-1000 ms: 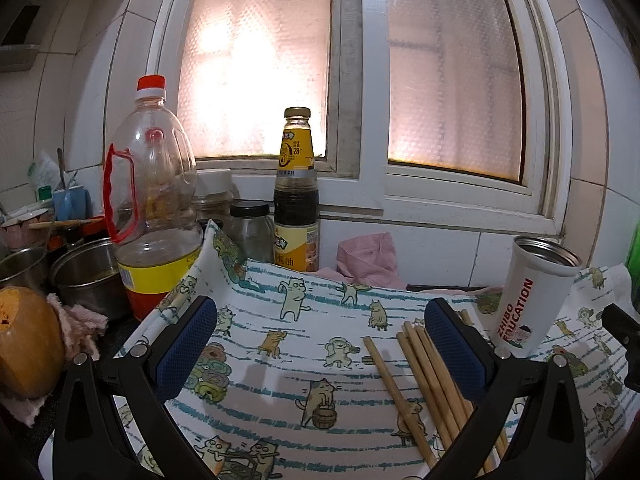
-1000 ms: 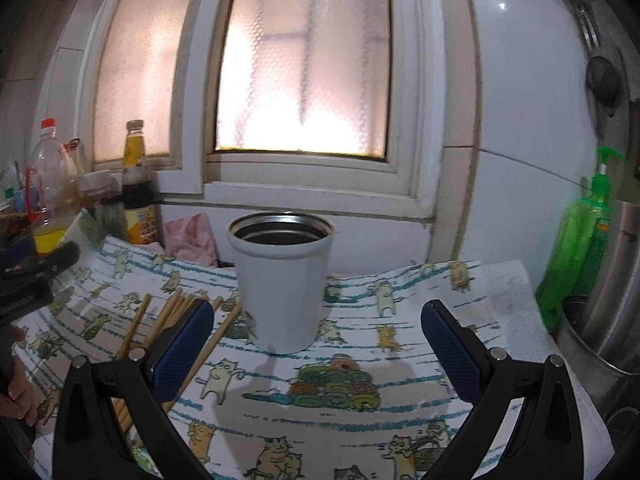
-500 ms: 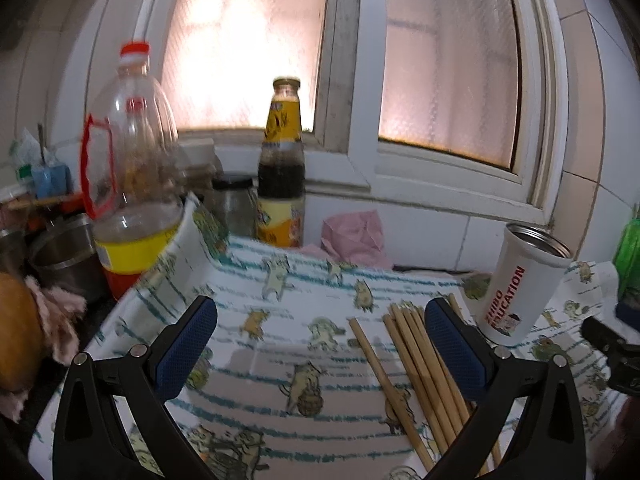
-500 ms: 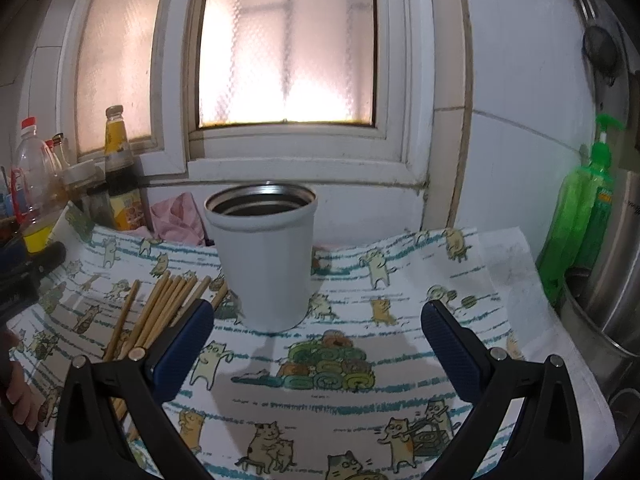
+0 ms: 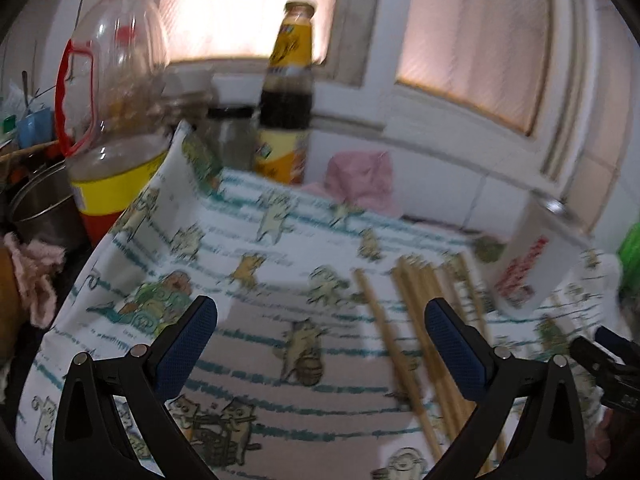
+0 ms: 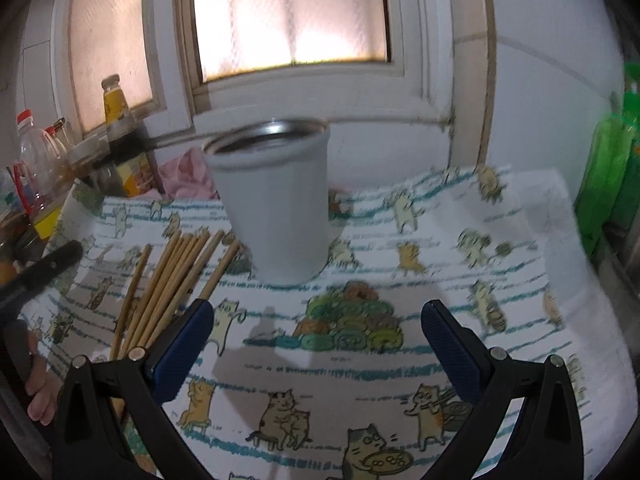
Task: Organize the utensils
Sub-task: 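Close the right gripper on one wooden chopstick from the pile, then lift the chopstick with the right gripper and drop it into the white cup, then lower the right gripper back to the chopstick pile and grasp another chopstick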
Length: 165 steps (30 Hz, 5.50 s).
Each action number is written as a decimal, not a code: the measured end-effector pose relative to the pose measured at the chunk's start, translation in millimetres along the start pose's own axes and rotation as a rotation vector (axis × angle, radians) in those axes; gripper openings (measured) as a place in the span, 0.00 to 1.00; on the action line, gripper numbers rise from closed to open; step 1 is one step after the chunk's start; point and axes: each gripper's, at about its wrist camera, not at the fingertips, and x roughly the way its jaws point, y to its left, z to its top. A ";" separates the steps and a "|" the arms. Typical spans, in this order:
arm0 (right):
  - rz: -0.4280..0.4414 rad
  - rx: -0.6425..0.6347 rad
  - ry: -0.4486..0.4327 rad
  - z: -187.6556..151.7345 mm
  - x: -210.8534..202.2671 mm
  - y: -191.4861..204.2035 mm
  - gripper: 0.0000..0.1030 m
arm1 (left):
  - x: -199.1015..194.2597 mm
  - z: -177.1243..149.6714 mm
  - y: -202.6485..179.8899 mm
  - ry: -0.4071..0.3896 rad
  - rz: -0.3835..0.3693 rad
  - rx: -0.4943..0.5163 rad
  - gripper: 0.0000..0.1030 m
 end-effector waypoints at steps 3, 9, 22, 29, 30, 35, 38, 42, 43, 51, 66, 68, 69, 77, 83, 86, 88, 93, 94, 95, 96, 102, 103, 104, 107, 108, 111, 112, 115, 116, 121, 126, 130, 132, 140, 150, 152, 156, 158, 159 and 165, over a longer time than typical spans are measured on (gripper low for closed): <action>0.012 0.010 0.066 0.0 11.7 -1.9 1.00 | 13.5 -0.1 1.8 0.072 0.000 0.000 1.00; 0.013 -0.065 0.128 -0.7 23.3 8.2 1.00 | 28.5 -0.5 -11.9 0.139 -0.027 0.075 1.00; 0.115 -0.086 0.048 -0.6 9.8 11.2 0.93 | 61.0 -10.4 -27.7 0.309 0.012 0.173 1.00; 0.204 -0.094 -0.032 11.3 0.4 46.8 1.00 | 78.2 3.9 -30.7 0.304 0.063 0.126 1.00; 0.169 -0.115 -0.006 16.1 5.6 54.9 1.00 | 80.8 6.6 -29.9 0.304 0.061 0.125 1.00; 0.201 -0.015 0.128 28.2 27.5 63.9 0.61 | 95.4 26.7 -31.9 0.310 0.084 0.121 0.96; 0.222 0.069 0.266 31.2 52.1 68.8 0.28 | 107.6 43.6 -39.4 0.316 0.045 0.164 0.64; 0.124 0.072 0.294 36.0 79.7 84.7 0.16 | 123.7 67.4 -43.9 0.330 0.044 0.169 0.28; 0.115 0.063 0.292 36.8 84.4 88.8 0.14 | 128.6 73.4 -44.2 0.334 0.041 0.167 0.23; 0.005 -0.062 0.342 51.1 126.1 113.4 0.13 | 151.4 103.2 -38.5 0.316 -0.058 0.192 0.12; 0.240 -0.137 0.067 71.3 79.6 121.0 0.07 | 126.7 109.8 -61.0 0.421 -0.203 0.218 0.31; 0.278 -0.122 -0.008 80.6 65.6 120.4 0.07 | 127.5 103.7 -66.7 0.401 -0.202 0.260 0.18; 0.295 -0.115 -0.059 84.4 55.2 117.4 0.07 | 127.9 106.2 -66.2 0.395 -0.188 0.260 0.14; 0.424 -0.007 -0.273 106.5 5.2 78.7 0.07 | 120.3 97.6 -77.1 0.390 -0.104 0.284 0.08; 0.481 0.092 -0.359 115.5 -19.3 40.8 0.07 | 142.9 117.3 -90.5 0.446 -0.037 0.319 0.10; 0.493 0.153 -0.433 118.2 -29.3 20.9 0.06 | 142.2 132.7 -101.1 0.467 -0.043 0.331 0.06; 0.497 0.188 -0.462 119.2 -31.8 7.2 0.06 | 128.6 164.0 -109.2 0.376 -0.033 0.340 0.06; 0.462 0.267 -0.442 124.8 -16.9 -11.7 0.07 | 41.9 218.3 -137.6 0.112 -0.240 0.264 0.06; 0.467 0.291 -0.444 125.0 -16.1 -16.5 0.07 | 21.3 229.3 -142.7 0.040 -0.272 0.253 0.06; 0.473 0.312 -0.451 125.0 -16.4 -21.5 0.07 | 1.0 232.1 -143.2 -0.031 -0.293 0.238 0.06; 0.482 0.335 -0.475 124.5 -18.8 -26.1 0.07 | -13.5 242.9 -144.4 -0.102 -0.319 0.211 0.06; 0.398 0.514 -0.638 113.5 -21.9 -55.0 0.07 | -87.5 272.7 -137.2 -0.339 -0.481 0.031 0.06; 0.416 0.562 -0.666 110.6 -20.9 -61.2 0.07 | -97.6 276.4 -143.1 -0.367 -0.484 0.016 0.06; 0.431 0.609 -0.697 107.3 -19.6 -66.1 0.07 | -96.2 278.7 -144.7 -0.388 -0.481 0.007 0.06; 0.372 0.620 -0.772 103.0 -19.8 -65.0 0.07 | -77.0 278.4 -146.4 -0.394 -0.497 -0.017 0.06; 0.336 0.611 -0.790 102.1 -19.8 -62.3 0.08 | -66.0 276.3 -146.7 -0.373 -0.505 -0.019 0.06; 0.320 0.598 -0.781 104.2 -14.4 -58.0 0.08 | -40.6 255.2 -155.6 -0.301 -0.482 0.016 0.06; 0.312 0.594 -0.777 102.2 -12.0 -57.4 0.08 | -33.5 250.5 -159.4 -0.287 -0.473 0.030 0.06; 0.263 0.542 -0.697 108.1 -2.5 -52.0 0.08 | -5.7 234.0 -162.9 -0.253 -0.481 0.064 0.06; 0.268 0.525 -0.652 111.1 2.7 -50.2 0.08 | 2.6 227.8 -162.5 -0.246 -0.491 0.065 0.06; 0.361 0.455 -0.486 118.6 15.4 -44.5 0.08 | 29.9 207.9 -155.5 -0.249 -0.563 0.022 0.06; 0.394 0.383 -0.419 122.7 16.8 -37.7 0.26 | 42.3 203.9 -148.8 -0.237 -0.560 0.027 0.06; 0.327 0.327 -0.388 122.3 15.3 -31.7 0.56 | 31.8 197.2 -148.6 -0.291 -0.534 0.070 0.19; 0.331 0.321 -0.410 121.4 9.6 -32.6 0.63 | 21.7 194.9 -147.7 -0.323 -0.522 0.092 0.37; 0.285 0.351 -0.488 118.3 -19.6 -44.1 0.84 | -21.0 180.5 -136.2 -0.439 -0.281 0.183 0.68; 0.268 0.242 -0.532 108.7 -33.2 -13.0 0.87 | -39.4 153.0 -60.9 -0.555 -0.220 0.157 1.00; 0.255 0.210 -0.541 105.5 -33.6 -2.8 0.88 | -38.2 154.2 -54.9 -0.559 -0.145 0.132 1.00; 0.237 0.168 -0.566 97.8 -33.6 12.5 0.92 | -28.7 157.7 -51.1 -0.554 -0.051 0.125 1.00; 0.227 0.152 -0.567 95.6 -32.6 19.2 0.92 | -26.4 158.3 -49.9 -0.555 -0.021 0.127 1.00; 0.228 0.149 -0.564 93.9 -31.6 21.8 0.92 | -26.5 157.6 -49.9 -0.560 -0.009 0.125 1.00; 0.255 0.083 -0.540 82.6 -26.4 44.4 0.94 | -15.7 160.8 -42.9 -0.554 0.083 0.106 1.00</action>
